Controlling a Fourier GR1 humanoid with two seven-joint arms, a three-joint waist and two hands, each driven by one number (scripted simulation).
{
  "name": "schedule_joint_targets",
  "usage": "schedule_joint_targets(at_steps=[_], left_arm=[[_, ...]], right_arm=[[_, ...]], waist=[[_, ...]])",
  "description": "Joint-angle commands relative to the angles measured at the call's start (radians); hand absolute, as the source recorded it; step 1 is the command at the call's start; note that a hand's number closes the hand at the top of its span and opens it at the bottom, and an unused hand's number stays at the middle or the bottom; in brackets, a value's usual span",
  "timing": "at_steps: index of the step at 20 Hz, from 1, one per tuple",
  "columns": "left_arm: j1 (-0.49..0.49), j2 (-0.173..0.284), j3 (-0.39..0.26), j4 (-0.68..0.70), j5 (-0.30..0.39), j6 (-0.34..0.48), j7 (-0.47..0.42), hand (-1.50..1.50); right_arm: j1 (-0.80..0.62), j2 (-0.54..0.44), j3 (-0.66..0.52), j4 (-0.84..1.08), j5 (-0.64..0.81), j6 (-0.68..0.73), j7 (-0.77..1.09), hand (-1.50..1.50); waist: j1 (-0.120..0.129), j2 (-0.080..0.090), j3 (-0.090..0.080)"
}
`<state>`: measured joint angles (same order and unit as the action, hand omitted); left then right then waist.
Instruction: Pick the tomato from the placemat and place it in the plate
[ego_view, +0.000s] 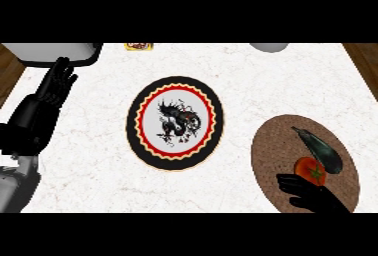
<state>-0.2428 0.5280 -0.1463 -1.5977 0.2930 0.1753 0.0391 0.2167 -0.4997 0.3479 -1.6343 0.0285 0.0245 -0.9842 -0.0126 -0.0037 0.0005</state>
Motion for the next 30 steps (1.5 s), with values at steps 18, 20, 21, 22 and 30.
schedule_joint_targets(at_steps=[18,20,21,22,30], left_arm=[[-0.017,-0.02,0.025,-0.002,-0.026,-0.025,0.031,0.0],[-0.097,-0.048,0.005,-0.004,-0.052,0.004,0.09,0.0],[-0.024,-0.045,0.028,-0.006,-0.057,-0.018,0.041,0.0],[-0.001,-0.008,0.065,-0.022,-0.017,-0.07,0.023,0.0],[-0.017,-0.061,0.073,-0.037,-0.072,-0.069,0.074,0.0]], right_arm=[[0.217,-0.493,-0.194,-0.454,0.47,0.065,0.788,-1.5],[0.108,-0.471,-0.159,-0.459,0.476,0.135,0.887,-1.5],[0.189,-0.448,-0.179,-0.493,0.513,0.111,0.868,-1.5],[0.13,-0.464,-0.189,-0.512,0.49,0.168,0.941,-1.5],[-0.011,-0.31,-0.144,-0.341,0.661,0.202,1.001,-1.5]], waist=[[0.003,0.003,-0.002],[0.013,0.007,-0.001],[0.005,0.003,-0.001],[0.014,0.003,-0.002],[0.018,0.004,0.0]])
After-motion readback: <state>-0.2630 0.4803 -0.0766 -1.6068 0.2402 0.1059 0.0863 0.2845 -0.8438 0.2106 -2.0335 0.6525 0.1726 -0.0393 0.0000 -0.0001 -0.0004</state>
